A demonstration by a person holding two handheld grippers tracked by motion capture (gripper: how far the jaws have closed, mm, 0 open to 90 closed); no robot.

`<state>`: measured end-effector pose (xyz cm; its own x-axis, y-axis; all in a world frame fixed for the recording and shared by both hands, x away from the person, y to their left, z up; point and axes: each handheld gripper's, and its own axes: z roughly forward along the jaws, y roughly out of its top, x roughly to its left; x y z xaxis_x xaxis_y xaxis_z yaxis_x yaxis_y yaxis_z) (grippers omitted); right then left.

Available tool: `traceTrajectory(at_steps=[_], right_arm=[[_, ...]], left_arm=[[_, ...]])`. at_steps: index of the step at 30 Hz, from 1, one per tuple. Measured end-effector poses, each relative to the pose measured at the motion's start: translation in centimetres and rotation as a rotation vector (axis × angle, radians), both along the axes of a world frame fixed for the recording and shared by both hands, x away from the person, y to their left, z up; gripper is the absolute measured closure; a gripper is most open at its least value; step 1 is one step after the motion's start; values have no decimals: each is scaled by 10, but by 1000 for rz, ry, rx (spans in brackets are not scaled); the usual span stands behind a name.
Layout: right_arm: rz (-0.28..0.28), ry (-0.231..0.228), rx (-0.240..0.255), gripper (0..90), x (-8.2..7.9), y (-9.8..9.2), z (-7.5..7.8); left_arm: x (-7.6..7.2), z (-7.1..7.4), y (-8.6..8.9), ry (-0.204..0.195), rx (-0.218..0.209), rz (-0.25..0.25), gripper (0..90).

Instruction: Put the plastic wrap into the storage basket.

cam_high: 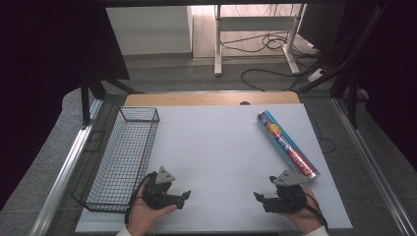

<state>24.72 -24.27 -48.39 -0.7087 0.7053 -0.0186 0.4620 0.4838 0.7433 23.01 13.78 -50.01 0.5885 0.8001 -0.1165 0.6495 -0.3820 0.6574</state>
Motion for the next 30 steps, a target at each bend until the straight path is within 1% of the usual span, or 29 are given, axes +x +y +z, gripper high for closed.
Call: traceTrajectory(at_steps=[8, 14, 19, 26, 30], right_arm=[[13, 21, 9, 252, 4, 1, -1], [17, 23, 12, 269, 5, 4, 2], [28, 30, 4, 273, 7, 11, 5], [33, 34, 4, 276, 7, 14, 8], [32, 34, -5, 277, 11, 15, 15]], left_arm=[[-1, -1, 1, 5, 1, -5, 164], [-4, -2, 1, 2, 0, -4, 164], [-7, 0, 3, -2, -1, 1, 164], [-6, 1, 1, 0, -6, -4, 164], [-6, 2, 1, 3, -6, -7, 163]])
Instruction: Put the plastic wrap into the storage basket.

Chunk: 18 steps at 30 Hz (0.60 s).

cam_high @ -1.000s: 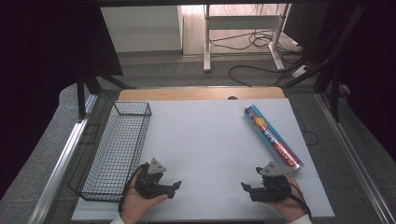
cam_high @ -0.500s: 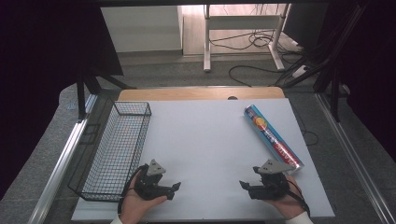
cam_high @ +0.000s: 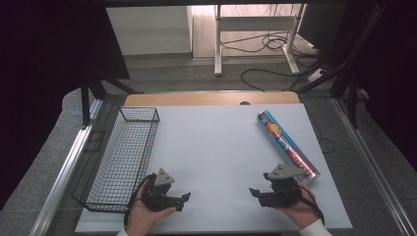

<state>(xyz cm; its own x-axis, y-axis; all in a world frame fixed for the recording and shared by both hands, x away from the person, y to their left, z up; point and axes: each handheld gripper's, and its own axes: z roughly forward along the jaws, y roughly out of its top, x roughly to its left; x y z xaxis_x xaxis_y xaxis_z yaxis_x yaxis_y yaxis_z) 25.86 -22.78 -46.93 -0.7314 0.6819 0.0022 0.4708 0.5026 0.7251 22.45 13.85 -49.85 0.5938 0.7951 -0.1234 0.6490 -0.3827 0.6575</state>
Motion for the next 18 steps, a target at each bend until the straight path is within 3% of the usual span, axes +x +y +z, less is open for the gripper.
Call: traceTrajectory(at_steps=[11, 18], right_arm=[[1, 5, -32, 274, 22, 3, 31], [-12, 14, -24, 276, 38, -1, 40]], left_arm=[[-1, 1, 1, -1, -11, 3, 163], [0, 1, 2, 5, -10, 4, 163]])
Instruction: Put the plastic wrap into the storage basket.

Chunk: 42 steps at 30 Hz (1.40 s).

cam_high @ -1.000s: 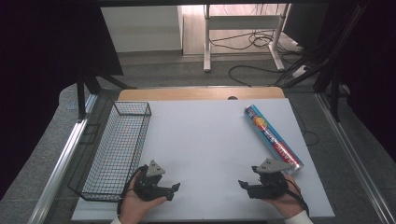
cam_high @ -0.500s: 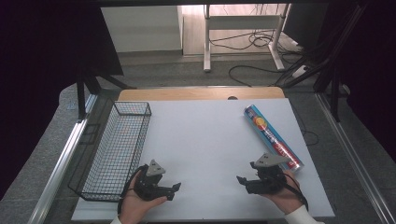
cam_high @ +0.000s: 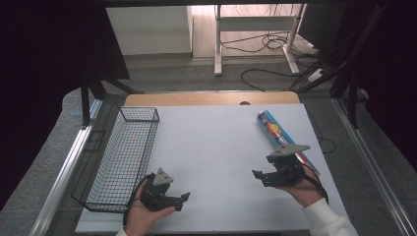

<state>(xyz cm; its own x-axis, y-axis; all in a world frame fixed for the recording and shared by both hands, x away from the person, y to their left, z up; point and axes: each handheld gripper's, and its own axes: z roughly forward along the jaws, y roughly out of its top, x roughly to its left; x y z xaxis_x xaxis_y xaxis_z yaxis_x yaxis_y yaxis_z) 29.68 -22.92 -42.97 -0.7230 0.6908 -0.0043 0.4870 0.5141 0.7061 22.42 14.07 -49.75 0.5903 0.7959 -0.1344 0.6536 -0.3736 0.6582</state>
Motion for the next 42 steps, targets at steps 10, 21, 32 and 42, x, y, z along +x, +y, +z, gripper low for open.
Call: traceTrajectory(at_steps=[10, 21, 32, 42], right_arm=[[-30, 7, 2, 270, 14, -7, 7], [-65, 2, -10, 262, 27, -16, 12], [-143, 2, -53, 253, 56, -31, 26], [-230, 71, -101, 242, 97, -51, 23]], left_arm=[[0, 0, 0, 1, 4, -1, 162], [1, -1, 0, 3, 8, 1, 162], [0, 2, 0, -3, 1, 5, 162], [0, 1, 1, 2, 5, -1, 161]])
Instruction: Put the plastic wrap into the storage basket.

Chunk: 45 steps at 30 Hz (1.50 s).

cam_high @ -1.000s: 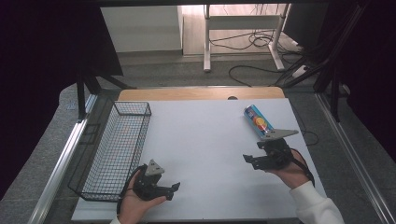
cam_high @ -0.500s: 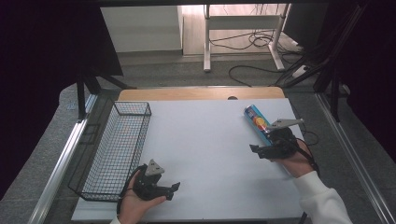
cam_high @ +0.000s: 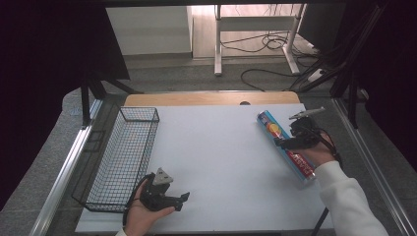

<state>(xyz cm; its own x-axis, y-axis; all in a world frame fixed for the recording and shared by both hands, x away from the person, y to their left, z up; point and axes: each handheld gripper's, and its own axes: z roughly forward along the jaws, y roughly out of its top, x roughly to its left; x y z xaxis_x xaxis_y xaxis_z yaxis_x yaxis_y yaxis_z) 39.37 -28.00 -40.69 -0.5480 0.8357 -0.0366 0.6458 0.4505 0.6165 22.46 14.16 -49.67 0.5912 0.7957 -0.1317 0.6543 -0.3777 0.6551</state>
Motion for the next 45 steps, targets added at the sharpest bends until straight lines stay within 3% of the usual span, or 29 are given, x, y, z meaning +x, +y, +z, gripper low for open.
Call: traceTrajectory(at_steps=[8, 16, 32, 45], right_arm=[[-51, 70, -13, 221, 29, -11, -17], [-78, 121, -21, 209, 45, -17, -32], [-92, 184, -72, 206, 56, -15, -52], [-91, 211, -75, 206, 67, -10, -63]], left_arm=[[0, -1, 2, 2, 0, 5, 161], [0, -1, 2, 3, 1, 5, 161], [0, -1, 4, 1, -1, 8, 162], [1, -2, 5, 4, 5, 4, 161]])
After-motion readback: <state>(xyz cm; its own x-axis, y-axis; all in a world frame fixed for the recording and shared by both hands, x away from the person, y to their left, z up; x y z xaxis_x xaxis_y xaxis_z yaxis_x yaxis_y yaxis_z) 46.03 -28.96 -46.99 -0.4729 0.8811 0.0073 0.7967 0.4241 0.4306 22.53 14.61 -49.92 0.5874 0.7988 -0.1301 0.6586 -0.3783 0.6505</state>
